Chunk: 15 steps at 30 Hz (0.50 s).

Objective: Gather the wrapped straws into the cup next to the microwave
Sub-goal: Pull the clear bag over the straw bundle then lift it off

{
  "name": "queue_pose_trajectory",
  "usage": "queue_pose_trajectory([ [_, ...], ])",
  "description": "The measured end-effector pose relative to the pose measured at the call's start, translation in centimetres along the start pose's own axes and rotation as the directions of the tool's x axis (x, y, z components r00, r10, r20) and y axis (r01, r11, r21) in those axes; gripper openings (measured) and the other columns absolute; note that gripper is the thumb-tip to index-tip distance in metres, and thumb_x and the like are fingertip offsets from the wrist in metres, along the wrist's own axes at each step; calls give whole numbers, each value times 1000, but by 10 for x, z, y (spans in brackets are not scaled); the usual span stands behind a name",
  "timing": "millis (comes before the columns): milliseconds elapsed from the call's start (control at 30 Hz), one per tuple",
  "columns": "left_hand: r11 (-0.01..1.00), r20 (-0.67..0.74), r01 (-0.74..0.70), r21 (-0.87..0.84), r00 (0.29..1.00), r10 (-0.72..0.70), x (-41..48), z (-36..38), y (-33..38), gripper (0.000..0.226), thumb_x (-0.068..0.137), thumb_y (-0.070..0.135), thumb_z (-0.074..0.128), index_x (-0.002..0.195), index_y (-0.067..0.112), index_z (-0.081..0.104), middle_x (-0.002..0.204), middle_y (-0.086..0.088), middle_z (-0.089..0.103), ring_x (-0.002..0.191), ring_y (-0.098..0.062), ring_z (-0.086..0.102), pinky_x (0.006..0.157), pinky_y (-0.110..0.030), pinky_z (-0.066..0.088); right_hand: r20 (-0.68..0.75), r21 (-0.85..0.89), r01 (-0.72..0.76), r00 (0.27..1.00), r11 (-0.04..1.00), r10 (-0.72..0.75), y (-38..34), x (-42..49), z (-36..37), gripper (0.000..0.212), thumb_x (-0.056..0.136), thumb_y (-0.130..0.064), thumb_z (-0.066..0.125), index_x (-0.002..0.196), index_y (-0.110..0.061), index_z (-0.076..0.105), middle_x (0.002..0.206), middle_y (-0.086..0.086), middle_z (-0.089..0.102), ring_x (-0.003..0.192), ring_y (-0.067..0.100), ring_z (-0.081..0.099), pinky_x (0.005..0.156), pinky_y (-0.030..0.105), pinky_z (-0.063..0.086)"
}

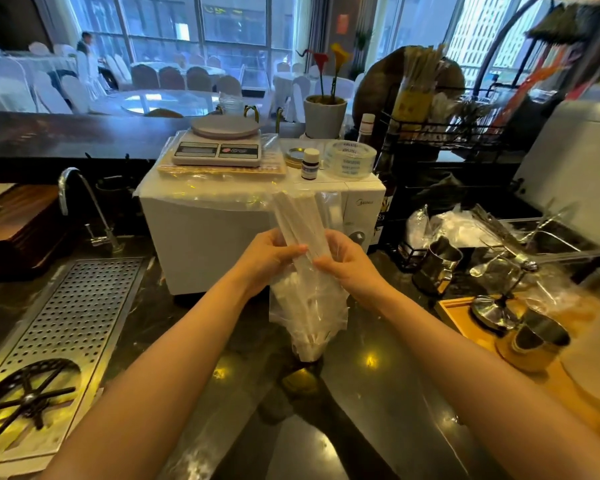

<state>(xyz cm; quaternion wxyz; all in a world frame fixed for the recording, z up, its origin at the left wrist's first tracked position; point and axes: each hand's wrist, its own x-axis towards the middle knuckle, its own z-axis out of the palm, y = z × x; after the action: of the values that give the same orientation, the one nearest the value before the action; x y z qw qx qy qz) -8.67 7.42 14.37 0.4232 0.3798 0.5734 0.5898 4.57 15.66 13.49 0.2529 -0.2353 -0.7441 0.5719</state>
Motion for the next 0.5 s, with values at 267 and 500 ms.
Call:
queue_pose_trajectory([
  [267,995,-19,-11,99,1000,13,9,1,-13,28,83,3,60,110,9,60,87,-1,67,71,-8,69,67,-22,57,42,43,28,999,999,-30,24,5,-1,38,87,2,54,119,-16,43,117,5,54,105,13,57,88,24,51],
  [500,985,-14,-20,171,1000,22,12,2,-20,42,82,0,61,121,14,55,100,4,63,92,-8,61,79,-21,52,108,31,39,993,999,-42,30,5,-6,44,90,5,50,121,-23,39,118,-1,54,112,13,53,80,10,52],
])
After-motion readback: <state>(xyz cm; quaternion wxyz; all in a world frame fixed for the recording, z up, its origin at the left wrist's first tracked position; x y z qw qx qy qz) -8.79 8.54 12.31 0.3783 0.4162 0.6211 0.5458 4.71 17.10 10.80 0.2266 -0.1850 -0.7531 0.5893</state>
